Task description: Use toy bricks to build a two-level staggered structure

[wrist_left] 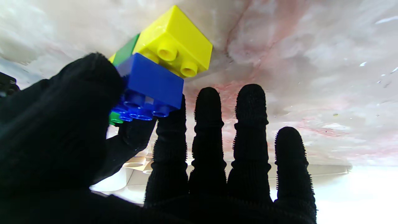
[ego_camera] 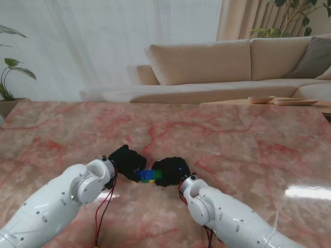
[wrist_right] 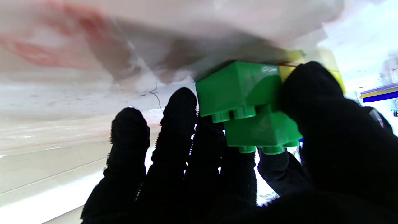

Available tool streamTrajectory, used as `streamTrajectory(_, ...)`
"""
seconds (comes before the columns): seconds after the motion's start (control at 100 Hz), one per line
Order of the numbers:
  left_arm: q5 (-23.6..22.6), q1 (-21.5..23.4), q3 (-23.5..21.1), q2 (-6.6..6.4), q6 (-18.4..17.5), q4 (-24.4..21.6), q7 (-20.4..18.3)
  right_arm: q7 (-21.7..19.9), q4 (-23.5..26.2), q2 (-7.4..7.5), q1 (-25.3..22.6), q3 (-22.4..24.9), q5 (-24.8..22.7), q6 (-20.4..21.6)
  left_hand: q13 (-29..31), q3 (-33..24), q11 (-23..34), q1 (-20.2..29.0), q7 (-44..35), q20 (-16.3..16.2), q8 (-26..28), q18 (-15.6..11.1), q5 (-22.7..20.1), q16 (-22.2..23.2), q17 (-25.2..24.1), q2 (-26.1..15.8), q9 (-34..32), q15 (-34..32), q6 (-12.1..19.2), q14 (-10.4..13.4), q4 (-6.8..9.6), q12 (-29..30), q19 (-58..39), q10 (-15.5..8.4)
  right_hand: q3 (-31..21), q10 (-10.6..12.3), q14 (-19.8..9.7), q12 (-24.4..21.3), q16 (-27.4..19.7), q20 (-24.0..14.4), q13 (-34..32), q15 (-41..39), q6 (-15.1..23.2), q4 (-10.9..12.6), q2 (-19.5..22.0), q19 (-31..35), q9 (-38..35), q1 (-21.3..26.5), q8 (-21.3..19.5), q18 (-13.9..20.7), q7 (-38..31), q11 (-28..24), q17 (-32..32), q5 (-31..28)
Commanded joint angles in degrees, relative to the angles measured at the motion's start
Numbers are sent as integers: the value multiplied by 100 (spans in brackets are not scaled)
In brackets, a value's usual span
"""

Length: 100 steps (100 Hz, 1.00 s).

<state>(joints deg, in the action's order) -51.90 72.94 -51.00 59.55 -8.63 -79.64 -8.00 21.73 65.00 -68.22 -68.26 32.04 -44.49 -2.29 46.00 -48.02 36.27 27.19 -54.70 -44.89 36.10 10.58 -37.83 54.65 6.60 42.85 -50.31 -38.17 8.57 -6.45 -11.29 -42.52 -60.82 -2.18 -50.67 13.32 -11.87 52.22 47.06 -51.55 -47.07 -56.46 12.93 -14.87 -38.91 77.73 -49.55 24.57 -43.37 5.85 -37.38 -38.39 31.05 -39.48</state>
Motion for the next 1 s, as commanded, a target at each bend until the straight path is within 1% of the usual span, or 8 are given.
streamTrajectory(0.0,13,30,-7,-2,-34,42,18,-93,-49,-21,-38,3,25,-6,-147,-221,-42,-162,28,-112,123,-19,-26,-12,-141,-123,81,139,-20,70,206,55,78,-66,-147,77,-196,-67,73,-31,39,-33,208,-5,89,39,10,245,-116,55,-7,-11,-32,-25)
streamTrajectory(0.47,27,-14,7,-20,-157,104,-41,-107,-50,-23,-43,14,48,7,-217,-151,-64,-259,119,-115,226,-4,32,-36,-202,31,157,203,-32,85,164,74,173,-100,-134,74,-197,-77,75,-34,38,-33,202,-10,103,38,7,238,-117,55,-8,-10,-32,-32)
streamTrajectory(0.74,10,-30,18,-20,-190,142,-8,-109,-56,-24,-41,16,57,17,-454,-80,-177,-390,414,-89,168,-22,432,-71,-343,124,459,350,-195,92,137,100,334,-98,-136,75,-194,-84,77,-35,35,-36,201,-9,102,37,3,232,-117,55,-9,-12,-31,-36)
streamTrajectory(0.9,36,-37,10,-20,-235,160,-12,-129,-50,-22,-46,23,70,24,-546,-16,-215,-495,595,-83,112,-25,540,-83,-401,185,572,424,-250,88,117,119,456,-91,-131,78,-191,-92,77,-36,38,-34,195,-9,101,38,3,227,-118,54,-8,-12,-32,-38)
streamTrajectory(0.99,30,-37,11,-22,-239,162,-14,-134,-46,-21,-48,27,71,20,-579,11,-233,-532,639,-88,101,-23,590,-89,-423,153,615,448,-278,99,115,127,484,-90,-133,76,-193,-95,78,-37,38,-35,197,-7,100,38,1,231,-118,53,-5,-13,-32,-35)
